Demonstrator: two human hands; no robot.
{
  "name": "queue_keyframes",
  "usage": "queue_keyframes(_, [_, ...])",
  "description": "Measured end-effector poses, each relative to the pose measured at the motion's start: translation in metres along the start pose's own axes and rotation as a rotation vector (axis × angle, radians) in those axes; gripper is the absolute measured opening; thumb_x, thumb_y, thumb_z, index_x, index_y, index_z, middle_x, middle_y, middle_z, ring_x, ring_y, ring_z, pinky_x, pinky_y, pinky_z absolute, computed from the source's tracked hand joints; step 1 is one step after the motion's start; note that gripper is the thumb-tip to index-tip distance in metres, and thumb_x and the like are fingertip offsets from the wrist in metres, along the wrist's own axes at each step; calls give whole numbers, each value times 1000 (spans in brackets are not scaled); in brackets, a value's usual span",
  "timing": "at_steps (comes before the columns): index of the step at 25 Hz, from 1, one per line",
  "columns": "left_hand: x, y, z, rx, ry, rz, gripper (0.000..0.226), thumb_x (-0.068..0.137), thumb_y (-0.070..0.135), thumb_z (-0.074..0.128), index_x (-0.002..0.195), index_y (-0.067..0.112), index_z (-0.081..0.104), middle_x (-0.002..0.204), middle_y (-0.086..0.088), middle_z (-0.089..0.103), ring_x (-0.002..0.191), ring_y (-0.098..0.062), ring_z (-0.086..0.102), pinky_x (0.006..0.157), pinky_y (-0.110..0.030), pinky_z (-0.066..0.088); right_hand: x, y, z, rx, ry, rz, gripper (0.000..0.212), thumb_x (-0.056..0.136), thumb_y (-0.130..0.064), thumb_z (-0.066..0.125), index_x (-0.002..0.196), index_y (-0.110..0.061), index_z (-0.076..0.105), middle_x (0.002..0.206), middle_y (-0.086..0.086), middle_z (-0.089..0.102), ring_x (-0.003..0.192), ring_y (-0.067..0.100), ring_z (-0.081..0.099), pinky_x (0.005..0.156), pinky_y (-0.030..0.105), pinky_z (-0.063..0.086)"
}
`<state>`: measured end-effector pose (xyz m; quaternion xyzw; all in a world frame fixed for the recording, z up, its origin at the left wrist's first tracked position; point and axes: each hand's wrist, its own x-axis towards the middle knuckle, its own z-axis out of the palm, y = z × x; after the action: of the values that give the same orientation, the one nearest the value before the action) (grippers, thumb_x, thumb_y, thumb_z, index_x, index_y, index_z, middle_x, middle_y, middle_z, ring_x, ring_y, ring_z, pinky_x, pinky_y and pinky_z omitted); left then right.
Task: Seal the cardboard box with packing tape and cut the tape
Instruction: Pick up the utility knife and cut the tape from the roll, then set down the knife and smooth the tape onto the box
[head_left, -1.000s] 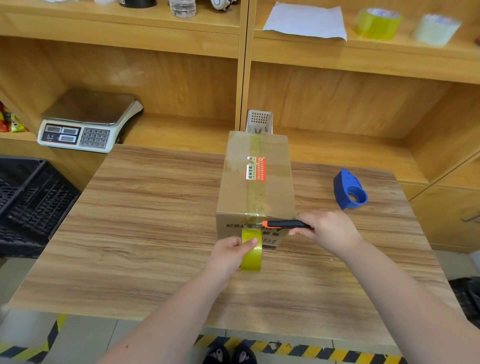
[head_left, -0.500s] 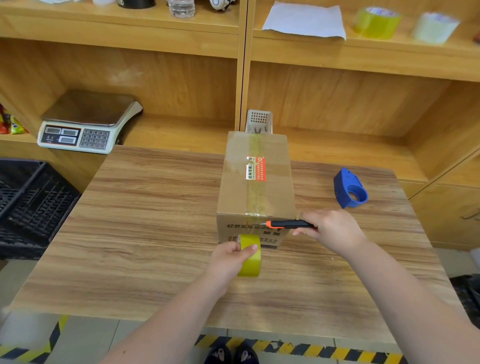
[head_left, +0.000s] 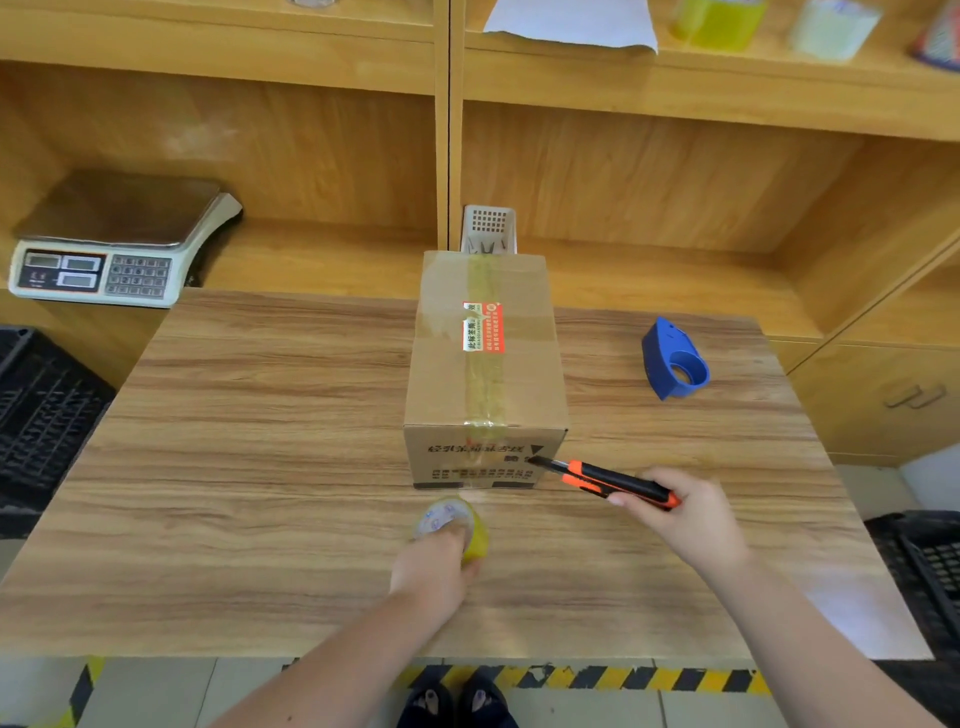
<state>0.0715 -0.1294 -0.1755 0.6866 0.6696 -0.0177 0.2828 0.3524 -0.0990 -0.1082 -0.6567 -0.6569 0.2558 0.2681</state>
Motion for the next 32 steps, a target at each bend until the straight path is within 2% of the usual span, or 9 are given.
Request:
queue_keyframes(4, [9,-4,15,340,-133,161,24,98,29,46,110,11,55,100,-11,71,91,-31,64,72,-34,49,-16,23,-2,249,36,285,21,72,-32,79,59,-21,67,52,8,63,51,17,53,53,29,40])
queue_keyframes(8, [19,-6,28,478,-187,204,23,98,23,47,113,8,56,101,-10,72,93,-30,66,87,-37,45,-17,39,1,400,133,461,22,78,-22,75,67,-5,65,42,3,58,46,23,51,46,26,38])
queue_keyframes(11, [18,-4,22,382,-156,206,31,98,36,46,113,11,54,103,-10,69,96,-29,63,82,-37,47,-11,41,10,532,195,566,30,81,-28,71,69,-1,62,44,6,58,45,23,48,47,28,37])
queue_keyframes(15, [11,-14,-25,-88,91,19,32,95,52,39,101,27,57,78,4,63,69,-17,59,56,-28,45,0,41,25,595,228,666,30,86,-35,65,78,-6,66,57,13,62,46,21,49,49,30,39])
queue_keyframes(17, [16,-35,-56,-313,297,-138,29,96,45,43,104,24,61,71,2,63,71,-25,64,59,-30,47,7,49,41,481,181,697,30,91,-34,58,88,-5,66,61,10,66,48,22,51,49,29,40])
queue_keyframes(21, [40,-59,-120,-619,631,-118,25,98,25,48,117,13,59,104,-5,67,98,-27,63,82,-30,44,17,69,84,204,-24,740,43,97,-38,41,107,2,53,77,16,67,63,30,60,57,36,47])
queue_keyframes(26, [60,-22,-149,-579,568,235,32,97,19,50,128,20,59,128,9,55,121,-9,48,105,-31,38,24,68,107,-292,-226,707,50,99,-44,26,116,-3,49,97,17,67,88,34,61,70,38,47])
queue_keyframes(29, [62,-11,-137,-371,499,333,35,97,24,49,131,25,58,144,6,50,138,-13,37,117,-36,24,26,60,104,-472,-374,682,47,99,-46,22,99,-11,54,78,3,61,81,27,60,65,34,43])
queue_keyframes(32, [59,-6,-132,-330,453,347,37,98,28,47,134,27,55,147,3,48,143,-16,32,120,-41,20,41,46,88,-596,-437,626,54,98,-49,25,106,-9,59,73,1,56,80,25,61,65,32,41])
